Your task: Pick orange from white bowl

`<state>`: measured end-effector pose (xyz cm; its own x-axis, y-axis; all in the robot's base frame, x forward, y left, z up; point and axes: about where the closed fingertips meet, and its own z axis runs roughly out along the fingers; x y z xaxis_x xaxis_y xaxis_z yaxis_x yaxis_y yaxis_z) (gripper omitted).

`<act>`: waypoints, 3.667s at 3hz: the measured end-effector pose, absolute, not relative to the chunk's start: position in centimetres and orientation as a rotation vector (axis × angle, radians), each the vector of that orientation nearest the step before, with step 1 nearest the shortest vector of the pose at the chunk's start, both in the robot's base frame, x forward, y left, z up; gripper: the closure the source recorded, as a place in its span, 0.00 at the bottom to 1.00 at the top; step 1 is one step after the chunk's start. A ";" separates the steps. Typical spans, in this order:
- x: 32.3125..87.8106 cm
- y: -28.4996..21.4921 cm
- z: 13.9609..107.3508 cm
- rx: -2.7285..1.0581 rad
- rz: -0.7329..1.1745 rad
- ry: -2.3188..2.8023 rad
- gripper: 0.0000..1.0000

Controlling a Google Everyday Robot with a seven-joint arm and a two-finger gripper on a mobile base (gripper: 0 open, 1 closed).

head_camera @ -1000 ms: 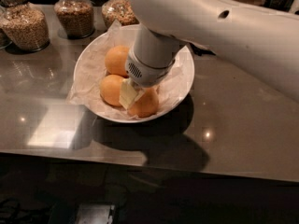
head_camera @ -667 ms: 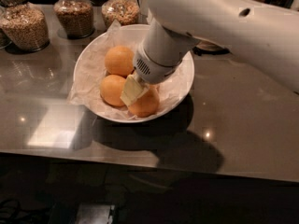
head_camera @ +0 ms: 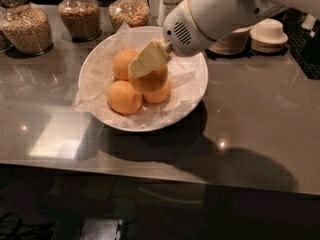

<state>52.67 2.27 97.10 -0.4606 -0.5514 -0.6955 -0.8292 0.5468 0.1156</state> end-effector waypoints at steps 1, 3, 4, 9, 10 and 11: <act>52.0 2.8 100.7 -1.187 0.705 2.014 1.00; 50.9 4.6 100.1 -1.390 0.965 1.865 1.00; 50.6 4.6 99.9 -1.403 0.972 1.869 0.81; 50.1 1.4 95.1 -1.103 0.625 2.135 0.00; 49.2 0.6 96.2 -1.086 0.532 2.150 0.15; 48.5 0.6 95.8 -1.071 0.525 2.173 0.29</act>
Offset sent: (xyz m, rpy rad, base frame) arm -0.0217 0.0193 0.0472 0.3301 -0.0531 0.4374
